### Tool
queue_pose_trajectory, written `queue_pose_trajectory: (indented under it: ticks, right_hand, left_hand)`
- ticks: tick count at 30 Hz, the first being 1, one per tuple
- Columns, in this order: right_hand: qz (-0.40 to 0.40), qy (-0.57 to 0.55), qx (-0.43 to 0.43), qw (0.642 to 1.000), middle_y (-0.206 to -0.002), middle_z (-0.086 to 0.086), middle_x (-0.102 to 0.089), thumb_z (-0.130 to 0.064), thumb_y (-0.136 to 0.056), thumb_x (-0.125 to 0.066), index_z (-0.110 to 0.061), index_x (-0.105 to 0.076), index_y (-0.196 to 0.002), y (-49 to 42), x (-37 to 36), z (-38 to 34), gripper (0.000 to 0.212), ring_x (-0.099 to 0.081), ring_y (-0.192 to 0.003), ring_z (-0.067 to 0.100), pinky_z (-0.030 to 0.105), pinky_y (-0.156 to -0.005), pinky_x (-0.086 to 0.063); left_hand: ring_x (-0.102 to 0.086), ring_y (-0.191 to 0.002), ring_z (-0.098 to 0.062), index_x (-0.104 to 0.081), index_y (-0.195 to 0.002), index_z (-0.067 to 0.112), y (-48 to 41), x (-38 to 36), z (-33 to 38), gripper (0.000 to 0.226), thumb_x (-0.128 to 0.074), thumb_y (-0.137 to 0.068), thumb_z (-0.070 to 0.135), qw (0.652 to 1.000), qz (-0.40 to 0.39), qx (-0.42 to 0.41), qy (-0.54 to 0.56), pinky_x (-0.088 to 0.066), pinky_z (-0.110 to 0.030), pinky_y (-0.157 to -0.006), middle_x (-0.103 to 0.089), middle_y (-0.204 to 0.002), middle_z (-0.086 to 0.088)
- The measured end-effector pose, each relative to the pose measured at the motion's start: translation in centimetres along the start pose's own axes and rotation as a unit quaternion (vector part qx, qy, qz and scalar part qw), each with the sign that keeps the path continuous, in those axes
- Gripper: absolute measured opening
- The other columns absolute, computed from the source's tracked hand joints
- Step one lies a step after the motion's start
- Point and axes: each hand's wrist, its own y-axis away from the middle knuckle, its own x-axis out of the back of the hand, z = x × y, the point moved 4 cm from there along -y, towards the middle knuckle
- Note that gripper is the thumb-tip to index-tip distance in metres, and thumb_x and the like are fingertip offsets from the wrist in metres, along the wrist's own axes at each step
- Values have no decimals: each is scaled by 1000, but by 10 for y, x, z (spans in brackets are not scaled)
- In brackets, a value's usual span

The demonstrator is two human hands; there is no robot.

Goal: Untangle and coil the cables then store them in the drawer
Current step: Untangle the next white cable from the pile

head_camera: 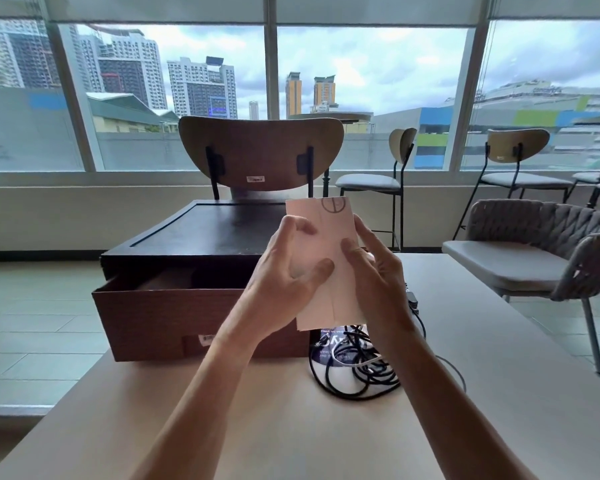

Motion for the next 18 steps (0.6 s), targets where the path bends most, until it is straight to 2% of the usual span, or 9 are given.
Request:
queue_pose_trajectory:
  ticks: [2, 4, 7, 9, 13, 16, 18]
  right_hand:
    - [5, 8, 0, 1000, -86, -3, -77, -16, -101, -53, -26, -48, -146, -1, 2, -1, 46, -71, -76, 13, 34, -66, -61]
    - [3, 13, 5, 1000, -85, -5, -77, -17, -100, -55, -26, -49, -145, -1, 3, -2, 46, -71, -78, 10, 30, -67, -59]
    - [-2, 2, -7, 1000, -84, -2, -77, -17, -99, -56, -26, -50, -144, 0, 4, -2, 47, -70, -76, 13, 31, -65, -59]
    - [-2, -11, -21, 1000, -86, 3, -76, -17, -98, -58, -25, -52, -143, 0, 4, 0, 46, -69, -76, 16, 33, -66, -59]
    - [4, -9, -28, 1000, -82, 2, -75, -18, -97, -60, -28, -55, -140, 1, 4, 1, 44, -69, -74, 17, 39, -69, -59]
    - [10, -9, -27, 1000, -80, 1, -74, -17, -96, -61, -29, -56, -138, 0, 3, 0, 44, -68, -74, 16, 36, -68, -60]
    - [15, -14, -25, 999, -84, 9, -73, -17, -95, -62, -27, -56, -138, 0, 2, 0, 44, -66, -74, 19, 39, -70, -58]
  left_hand:
    - [-64, -106, -22, -43, -122, 48, 1, -6, 2, 48, -71, -88, 28, 1000, -18, -5, -12, -62, -43, -75, -53, -132, 1]
    - [-57, -113, -13, -40, -132, 52, 2, -10, 4, 61, -72, -89, 24, 999, -19, -17, -29, -61, -32, -79, -41, -138, 6]
    - [-58, -107, -9, -46, -123, 49, 3, -7, 6, 52, -71, -88, 21, 999, 16, -9, -51, -59, -22, -73, -42, -133, 9]
    - [-61, -99, -14, -47, -113, 47, 3, -5, 4, 43, -68, -88, 19, 998, 35, 5, -51, -60, -25, -66, -45, -128, 7]
    - [-64, -94, -28, -44, -109, 46, 2, -3, -1, 38, -62, -89, 20, 999, 24, 21, -12, -63, -46, -66, -49, -128, -1]
    - [-63, -101, -29, -43, -112, 48, 2, -4, -2, 38, -62, -95, 19, 1000, -8, 23, 8, -63, -44, -70, -46, -131, -1]
    - [-61, -106, -25, -43, -114, 48, 2, -5, -2, 39, -60, -98, 17, 999, -22, 21, 15, -63, -38, -74, -42, -132, 2]
